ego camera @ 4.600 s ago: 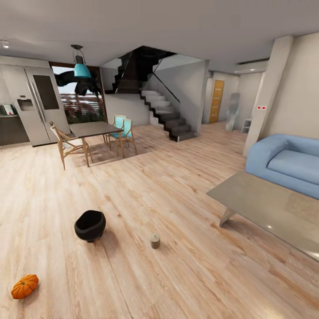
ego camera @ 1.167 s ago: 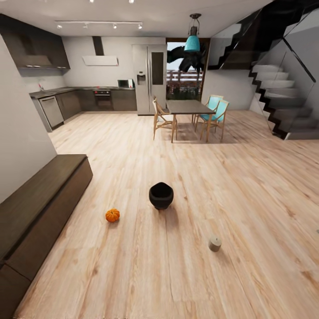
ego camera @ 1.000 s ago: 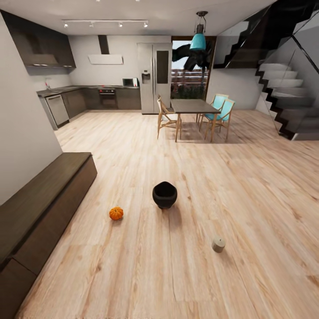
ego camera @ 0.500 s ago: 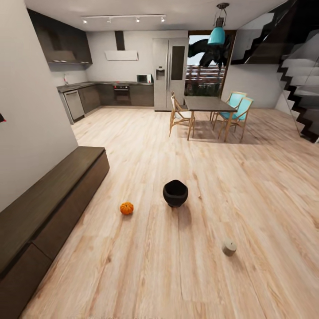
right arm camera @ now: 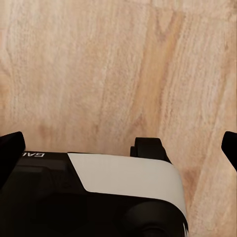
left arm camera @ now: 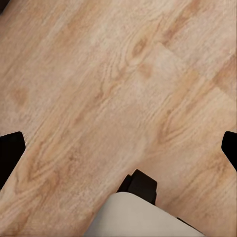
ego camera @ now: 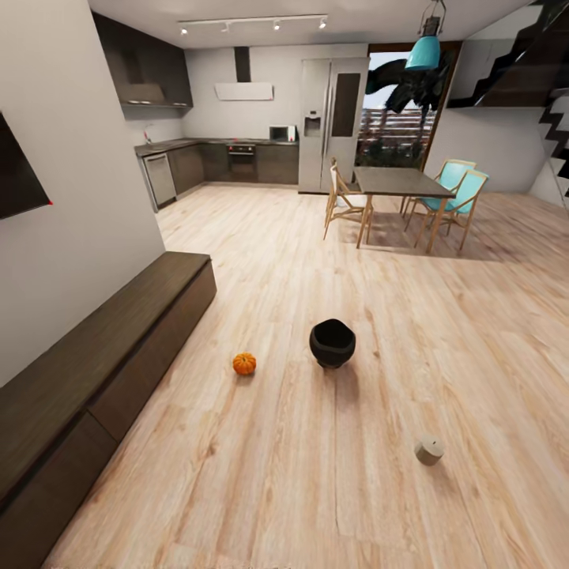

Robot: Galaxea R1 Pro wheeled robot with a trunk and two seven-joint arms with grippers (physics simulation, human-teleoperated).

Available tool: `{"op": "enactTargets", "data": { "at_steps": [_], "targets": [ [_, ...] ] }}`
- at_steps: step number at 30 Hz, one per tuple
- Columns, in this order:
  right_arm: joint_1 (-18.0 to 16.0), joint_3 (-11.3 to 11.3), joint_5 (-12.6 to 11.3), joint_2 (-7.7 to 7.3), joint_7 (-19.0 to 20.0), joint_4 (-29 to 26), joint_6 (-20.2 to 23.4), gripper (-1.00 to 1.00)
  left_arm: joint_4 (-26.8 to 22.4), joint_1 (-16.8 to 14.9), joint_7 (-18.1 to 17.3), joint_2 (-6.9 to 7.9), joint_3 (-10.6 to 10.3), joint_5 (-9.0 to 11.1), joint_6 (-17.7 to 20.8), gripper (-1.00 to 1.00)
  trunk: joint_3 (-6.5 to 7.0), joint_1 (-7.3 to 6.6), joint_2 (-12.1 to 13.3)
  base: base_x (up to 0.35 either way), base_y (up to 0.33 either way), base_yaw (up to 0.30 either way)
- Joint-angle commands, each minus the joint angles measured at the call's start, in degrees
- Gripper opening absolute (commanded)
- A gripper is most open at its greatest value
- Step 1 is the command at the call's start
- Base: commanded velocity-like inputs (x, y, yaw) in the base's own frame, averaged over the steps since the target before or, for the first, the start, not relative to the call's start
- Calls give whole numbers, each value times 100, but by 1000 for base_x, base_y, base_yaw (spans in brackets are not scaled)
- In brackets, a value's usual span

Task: Place each of the two pumpkins and all three candles from the living room inside a cabinet in the living room (use any cabinet), then make sure every cabinet is closed, and position the cauldron so it is next to a table in the living room.

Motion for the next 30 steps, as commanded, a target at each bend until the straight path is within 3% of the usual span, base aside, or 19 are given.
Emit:
{"op": "enactTargets", "data": {
  "at_steps": [1, 30],
  "targets": [
    [-2, 5, 14, 0, -10, 3, -16, 100, 2, -3, 6, -1, 5, 14, -16, 100, -12, -1, -2, 0, 0, 197],
    [-2, 5, 21, 1, -10, 3, -24, 100, 2, -3, 6, -1, 5, 14, -16, 100, -224, -1, -2, 0, 0, 197]
  ]
}}
